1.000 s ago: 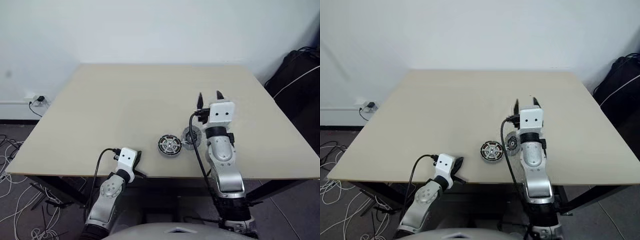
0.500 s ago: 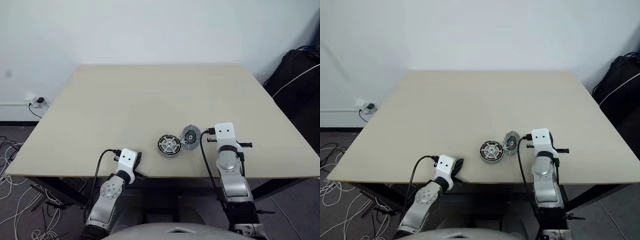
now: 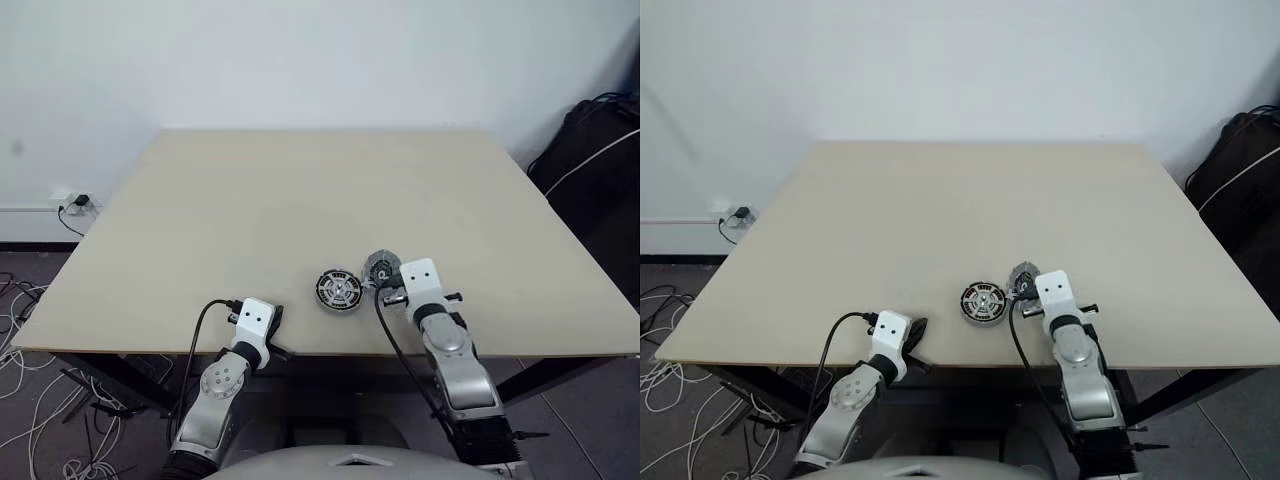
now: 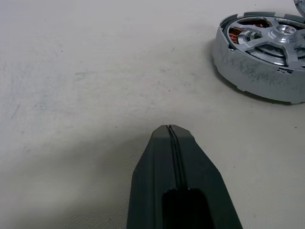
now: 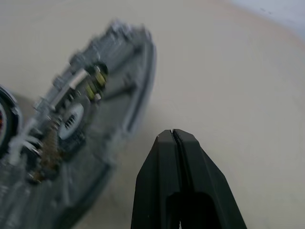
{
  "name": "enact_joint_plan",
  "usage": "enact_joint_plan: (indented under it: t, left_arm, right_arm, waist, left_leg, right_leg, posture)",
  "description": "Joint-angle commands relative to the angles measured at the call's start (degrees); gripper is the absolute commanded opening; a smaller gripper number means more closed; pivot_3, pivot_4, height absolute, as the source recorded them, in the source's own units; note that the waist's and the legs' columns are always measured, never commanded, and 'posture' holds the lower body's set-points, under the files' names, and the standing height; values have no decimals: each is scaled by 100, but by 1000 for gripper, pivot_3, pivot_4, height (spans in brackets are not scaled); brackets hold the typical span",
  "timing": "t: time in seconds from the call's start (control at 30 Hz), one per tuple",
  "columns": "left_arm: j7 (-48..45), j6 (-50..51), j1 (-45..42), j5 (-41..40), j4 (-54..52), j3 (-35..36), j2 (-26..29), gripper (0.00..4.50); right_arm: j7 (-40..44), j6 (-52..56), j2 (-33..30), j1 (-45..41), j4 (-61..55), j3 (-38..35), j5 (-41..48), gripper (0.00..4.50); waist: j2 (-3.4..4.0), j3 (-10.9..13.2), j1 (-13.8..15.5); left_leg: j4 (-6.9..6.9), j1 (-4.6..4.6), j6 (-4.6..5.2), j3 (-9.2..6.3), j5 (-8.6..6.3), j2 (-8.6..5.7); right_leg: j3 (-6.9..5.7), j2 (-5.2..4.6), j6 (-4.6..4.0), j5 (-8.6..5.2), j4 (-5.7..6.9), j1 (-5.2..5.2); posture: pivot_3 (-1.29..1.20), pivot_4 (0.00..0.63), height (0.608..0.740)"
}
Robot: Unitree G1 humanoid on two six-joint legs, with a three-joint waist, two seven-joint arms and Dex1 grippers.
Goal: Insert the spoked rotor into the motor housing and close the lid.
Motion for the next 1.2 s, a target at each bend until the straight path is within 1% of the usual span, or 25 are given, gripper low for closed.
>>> enact_joint_plan:
  t: [0.03,0.27,0.63,0.9,1.2]
  left_arm:
    - [-9,-56,-56,-22,-276,7,-9,0]
    - [11,-67,-57,-28,-262,25,-21,0]
    - [26,-94,-89,-34,-222,42,-51,0]
    - [11,-96,-111,-26,-213,36,-62,0]
    - [32,-95,-84,-30,-249,71,-46,0]
  right_arm:
    - [111,-241,-4,-52,-270,71,119,35]
    - [257,-428,1,-85,-285,250,236,35]
    - [318,-663,-5,-195,-70,530,184,35]
    - [333,-914,127,-395,373,961,77,35]
    - [328,-1119,325,-632,1113,1237,2,35]
  waist:
    - [0,0,0]
    - [0,0,1]
    - [0,0,0]
    - [-1,0,-3]
    - [-3,-2,-8]
  left_leg:
    - [0,0,0,0,0,0]
    - [0,0,0,0,0,0]
    - [-1,0,-1,0,-1,0]
    - [-1,0,-2,0,-1,0]
    - [-1,2,-3,0,-1,1]
  right_leg:
    - [0,0,0,0,0,0]
    - [0,0,5,3,0,-1]
    - [1,0,13,8,0,-2]
    - [0,1,13,8,0,-2]
    - [0,2,14,10,2,-2]
  posture:
    - [0,0,740]
    - [0,0,740]
    - [0,0,740]
    - [0,0,740]
    - [0,0,740]
